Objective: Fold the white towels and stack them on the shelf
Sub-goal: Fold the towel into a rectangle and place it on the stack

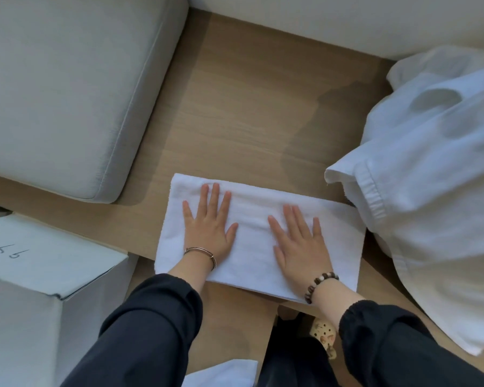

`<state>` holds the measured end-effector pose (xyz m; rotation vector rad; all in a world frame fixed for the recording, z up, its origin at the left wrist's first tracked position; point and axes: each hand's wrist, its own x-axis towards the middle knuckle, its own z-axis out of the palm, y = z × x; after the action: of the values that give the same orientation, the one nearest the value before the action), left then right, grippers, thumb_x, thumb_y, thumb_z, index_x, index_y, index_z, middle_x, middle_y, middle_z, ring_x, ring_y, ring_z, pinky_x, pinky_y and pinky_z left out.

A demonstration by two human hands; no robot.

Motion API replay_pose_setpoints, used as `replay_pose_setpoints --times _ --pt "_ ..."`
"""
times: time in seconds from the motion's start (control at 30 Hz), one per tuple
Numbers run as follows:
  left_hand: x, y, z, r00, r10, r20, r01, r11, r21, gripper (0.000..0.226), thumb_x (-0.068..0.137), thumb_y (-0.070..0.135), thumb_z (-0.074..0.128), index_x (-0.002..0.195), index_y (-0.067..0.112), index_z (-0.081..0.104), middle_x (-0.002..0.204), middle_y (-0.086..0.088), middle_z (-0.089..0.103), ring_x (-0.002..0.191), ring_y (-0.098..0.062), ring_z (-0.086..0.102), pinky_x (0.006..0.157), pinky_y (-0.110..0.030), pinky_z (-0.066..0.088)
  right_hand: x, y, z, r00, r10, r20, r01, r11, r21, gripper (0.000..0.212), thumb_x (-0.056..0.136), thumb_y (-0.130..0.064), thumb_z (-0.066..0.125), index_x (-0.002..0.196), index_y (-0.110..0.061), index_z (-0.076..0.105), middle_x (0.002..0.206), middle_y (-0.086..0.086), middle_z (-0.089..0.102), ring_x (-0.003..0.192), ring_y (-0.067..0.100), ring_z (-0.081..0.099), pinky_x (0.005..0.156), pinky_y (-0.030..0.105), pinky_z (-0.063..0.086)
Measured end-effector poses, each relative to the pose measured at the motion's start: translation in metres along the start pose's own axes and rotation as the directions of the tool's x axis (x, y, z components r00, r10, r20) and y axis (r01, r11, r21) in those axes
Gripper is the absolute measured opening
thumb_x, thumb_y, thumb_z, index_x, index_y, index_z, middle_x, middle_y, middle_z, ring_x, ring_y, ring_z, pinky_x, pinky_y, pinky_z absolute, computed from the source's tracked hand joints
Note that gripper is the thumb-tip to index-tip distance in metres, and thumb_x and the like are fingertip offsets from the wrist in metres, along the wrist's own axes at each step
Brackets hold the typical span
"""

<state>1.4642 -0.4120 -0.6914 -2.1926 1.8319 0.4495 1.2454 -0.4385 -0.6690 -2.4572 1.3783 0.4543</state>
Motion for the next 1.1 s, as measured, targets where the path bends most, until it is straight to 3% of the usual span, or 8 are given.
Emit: replay_pose_setpoints --times 0.13,0.23,0.37,0.57,0.67,0.73,0.93,1.1 --pt "0.007 -0.001 -0.001 0.998 0.052 -0.020 -0.052 0.999 -0.005 0.066 0.087 0.053 -0.002 0.136 0.028 -0.040 0.144 0.003 -0.045 0.136 -0.020 -0.037 0.109 -0.057 -0.011 -0.002 0.017 0.014 0.993 0.100 0.067 -0.101 0.995 0.019 0.060 0.094 -0.047 0.005 0.136 -0.036 -0.037 0.144 -0.006 -0.047 0.133 0.012 -0.042 0.110 0.048 -0.021" --pt "0.006 -0.002 0.001 0.998 0.047 -0.033 -0.047 0.999 0.004 0.066 0.088 0.053 -0.004 0.136 0.029 -0.040 0.144 0.003 -0.045 0.137 -0.020 -0.036 0.110 -0.057 -0.010 -0.008 0.026 0.015 0.974 0.222 0.051 -0.224 0.974 0.038 0.063 0.093 -0.048 0.005 0.134 -0.035 -0.041 0.143 -0.006 -0.048 0.135 0.013 -0.040 0.109 0.046 -0.021" --pt "0.005 0.012 -0.009 0.999 0.033 0.020 -0.033 0.999 -0.031 0.068 0.090 0.053 0.004 0.136 0.027 -0.037 0.142 0.001 -0.046 0.137 -0.022 -0.035 0.110 -0.058 -0.007 -0.006 0.022 0.002 0.966 0.214 0.142 -0.221 0.975 0.036 0.066 0.098 -0.046 0.013 0.140 -0.025 -0.033 0.142 0.002 -0.048 0.138 0.019 -0.035 0.113 0.049 -0.014" --pt "-0.018 0.056 -0.048 0.971 0.237 0.021 -0.234 0.967 -0.097 0.065 0.098 0.045 0.025 0.148 0.029 -0.014 0.157 -0.002 -0.019 0.144 -0.022 -0.018 0.114 -0.053 -0.003 -0.037 0.019 -0.056 0.989 0.026 0.147 -0.034 0.998 0.054 0.063 0.099 -0.041 0.031 0.152 -0.014 0.011 0.160 0.010 -0.003 0.147 0.024 0.007 0.117 0.043 0.011" --pt "-0.031 0.078 -0.085 0.960 0.282 0.001 -0.279 0.953 -0.116 0.065 0.099 0.043 0.027 0.150 0.027 -0.010 0.158 -0.005 -0.016 0.145 -0.022 -0.014 0.115 -0.049 0.001 -0.073 0.029 -0.093 0.995 -0.103 0.014 0.102 0.991 0.086 0.053 0.087 -0.030 0.062 0.132 -0.004 0.051 0.144 0.021 0.042 0.122 0.034 0.051 0.097 0.045 0.046" --pt "-0.040 0.098 -0.113 0.946 0.324 -0.019 -0.324 0.937 -0.133 0.065 0.099 0.041 0.028 0.151 0.026 -0.008 0.158 -0.006 -0.015 0.146 -0.022 -0.010 0.116 -0.047 0.004 -0.093 0.041 -0.115 0.991 -0.101 -0.091 0.110 0.990 0.092 0.049 0.074 -0.024 0.075 0.116 -0.002 0.064 0.128 0.020 0.058 0.104 0.034 0.063 0.082 0.042 0.054" --pt "-0.041 0.178 -0.195 0.899 0.425 -0.109 -0.438 0.863 -0.251 0.072 0.095 0.029 0.044 0.151 0.026 -0.001 0.159 -0.004 -0.008 0.146 -0.018 -0.002 0.115 -0.044 0.005 -0.110 0.112 -0.179 0.924 0.244 -0.295 -0.172 0.953 0.248 0.055 0.062 -0.012 0.081 0.113 -0.002 0.063 0.126 0.021 0.057 0.100 0.041 0.061 0.084 0.048 0.049" --pt "-0.008 0.243 -0.229 0.951 0.302 -0.067 -0.308 0.905 -0.292 0.082 0.091 0.038 0.052 0.151 0.027 -0.003 0.159 -0.001 -0.003 0.146 -0.019 -0.001 0.113 -0.054 0.008 -0.105 0.197 -0.194 0.842 0.476 -0.256 -0.406 0.870 0.280 0.074 0.080 -0.031 0.069 0.142 -0.007 0.037 0.151 0.017 0.028 0.139 0.033 0.026 0.114 0.054 0.018"
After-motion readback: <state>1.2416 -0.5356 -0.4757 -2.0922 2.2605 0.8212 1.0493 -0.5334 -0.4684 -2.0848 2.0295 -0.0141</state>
